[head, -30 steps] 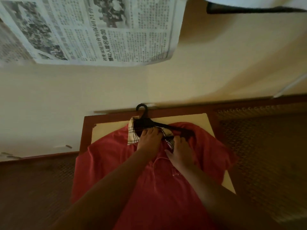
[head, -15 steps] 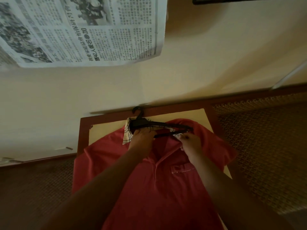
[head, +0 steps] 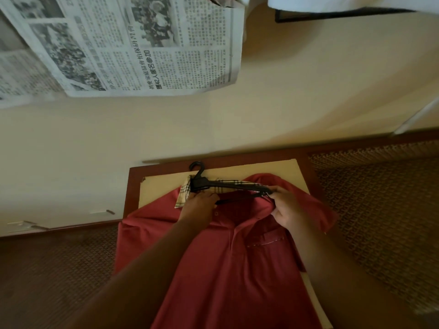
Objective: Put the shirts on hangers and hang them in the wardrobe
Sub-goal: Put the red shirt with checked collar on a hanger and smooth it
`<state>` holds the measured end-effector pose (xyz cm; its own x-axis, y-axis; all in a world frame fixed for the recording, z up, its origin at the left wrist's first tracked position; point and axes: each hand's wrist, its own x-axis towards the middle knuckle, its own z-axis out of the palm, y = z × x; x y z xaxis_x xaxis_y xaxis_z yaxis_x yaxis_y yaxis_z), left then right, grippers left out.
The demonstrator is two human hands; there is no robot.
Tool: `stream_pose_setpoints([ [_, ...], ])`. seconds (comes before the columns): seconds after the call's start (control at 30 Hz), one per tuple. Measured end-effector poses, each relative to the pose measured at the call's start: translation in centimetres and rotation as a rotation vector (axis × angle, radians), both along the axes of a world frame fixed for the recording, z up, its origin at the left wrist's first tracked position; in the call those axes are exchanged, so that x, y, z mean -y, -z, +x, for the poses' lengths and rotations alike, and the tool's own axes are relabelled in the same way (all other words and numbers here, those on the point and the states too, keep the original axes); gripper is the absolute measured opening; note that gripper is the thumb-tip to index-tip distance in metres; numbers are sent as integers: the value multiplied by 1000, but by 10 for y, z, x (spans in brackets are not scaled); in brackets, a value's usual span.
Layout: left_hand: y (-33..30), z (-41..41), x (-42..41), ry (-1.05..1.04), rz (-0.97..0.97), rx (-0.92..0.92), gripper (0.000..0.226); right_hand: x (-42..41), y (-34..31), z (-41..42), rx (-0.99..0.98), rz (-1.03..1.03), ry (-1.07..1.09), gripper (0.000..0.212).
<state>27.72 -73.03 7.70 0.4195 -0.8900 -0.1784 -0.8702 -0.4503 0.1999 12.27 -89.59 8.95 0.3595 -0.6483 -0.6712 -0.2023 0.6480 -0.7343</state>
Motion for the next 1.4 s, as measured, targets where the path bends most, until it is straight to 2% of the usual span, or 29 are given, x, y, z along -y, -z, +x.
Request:
stream_pose_setpoints([
  [0.2,-2,0,-6,11,29,-29,27,5,-2,0,-19,-6,-48,26],
  [0.47,2,-6,-15,36,74,-2,27,17,-13,-6,-102,-55,-245,15],
  [0.57,4,-8,-15,64,116,26,29,16,-16,-2,-159,-212,-300,9],
  [0.67,4,-12,-10,75,165,48,32,10,-26,8,-216,-535,-351,9],
  [0.73,4,-14,-3,60,169,53,31,4,-30,17,-235,-680,-406,6],
  [0.9,8,-8,28,-7,66,77,32,-14,-25,36,-291,-818,-516,11],
  [1.03,16,9,47,-1,68,108,40,-27,-5,50,-339,-858,-591,16],
  [1.13,22,15,39,-28,29,109,32,-36,3,63,-340,-837,-561,19],
  [1.2,24,16,26,-67,-47,92,33,-40,4,70,-317,-839,-605,10],
  [1.23,24,16,18,-87,-89,85,36,-41,3,71,-319,-859,-657,12],
  [1.3,23,20,5,-166,-177,46,37,-37,1,72,-341,-926,-741,23],
  [1.4,18,29,-1,-375,-292,-33,38,-20,-4,78,-373,-1068,-618,34],
])
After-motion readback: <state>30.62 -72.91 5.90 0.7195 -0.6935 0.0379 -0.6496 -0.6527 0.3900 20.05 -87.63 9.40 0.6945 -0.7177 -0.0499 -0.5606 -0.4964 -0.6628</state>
